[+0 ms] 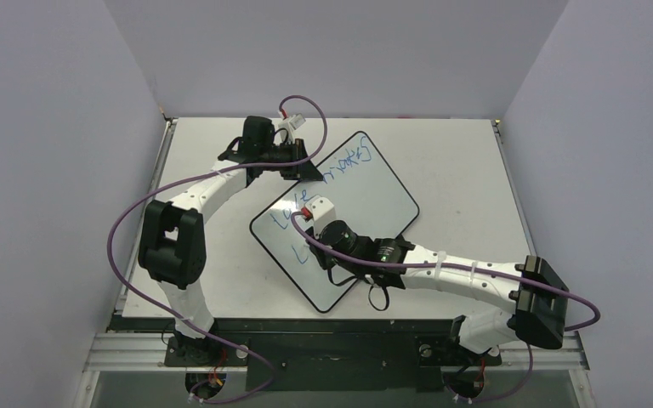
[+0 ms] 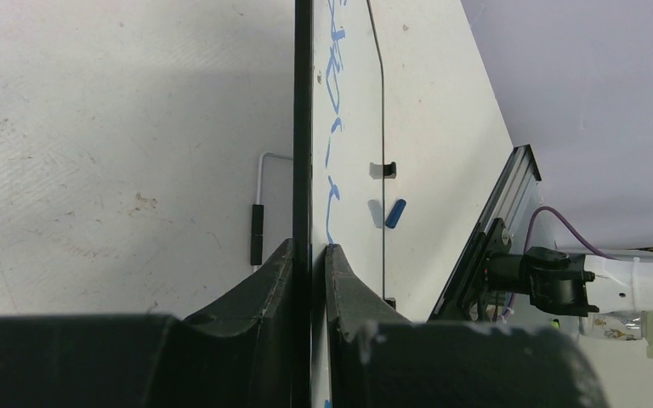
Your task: Write a sentence on the whiteboard
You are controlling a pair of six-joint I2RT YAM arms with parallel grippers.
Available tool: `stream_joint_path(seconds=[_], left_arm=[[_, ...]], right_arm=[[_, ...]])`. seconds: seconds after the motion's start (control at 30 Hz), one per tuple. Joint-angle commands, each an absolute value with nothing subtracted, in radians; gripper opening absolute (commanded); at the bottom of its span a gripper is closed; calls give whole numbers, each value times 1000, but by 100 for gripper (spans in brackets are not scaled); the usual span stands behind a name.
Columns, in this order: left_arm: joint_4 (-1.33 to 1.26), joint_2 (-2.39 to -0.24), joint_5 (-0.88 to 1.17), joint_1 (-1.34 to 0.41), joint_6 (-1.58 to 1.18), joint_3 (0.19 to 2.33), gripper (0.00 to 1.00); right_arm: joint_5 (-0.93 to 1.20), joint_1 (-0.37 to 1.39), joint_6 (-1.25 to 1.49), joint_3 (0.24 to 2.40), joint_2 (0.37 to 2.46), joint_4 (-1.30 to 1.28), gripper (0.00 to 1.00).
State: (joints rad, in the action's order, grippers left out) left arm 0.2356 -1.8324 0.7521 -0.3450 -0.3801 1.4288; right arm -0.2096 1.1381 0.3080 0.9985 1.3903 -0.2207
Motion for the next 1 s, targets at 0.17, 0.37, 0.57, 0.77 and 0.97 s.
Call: stream_joint_path(seconds=[0.17, 0.37, 0.57, 0.77, 0.97], left_arm=[[238, -1800, 708, -371, -315, 1423, 0], [240, -1801, 709, -371, -315, 1429, 0], [242, -1800, 708, -371, -316, 1430, 0], [245, -1798, 708, -371, -315, 1428, 0], [249, -1796, 707, -371, -313, 1430, 0]], right_arm=[[-205, 1133, 342, 974, 1375, -194, 0], [-206, 1139, 352, 939, 1341, -217, 0], [-202, 1143, 338, 938, 1332, -245, 0], [-201, 1144, 324, 994, 1304, -276, 0], [-181, 1144, 315, 1050, 1278, -276, 0]])
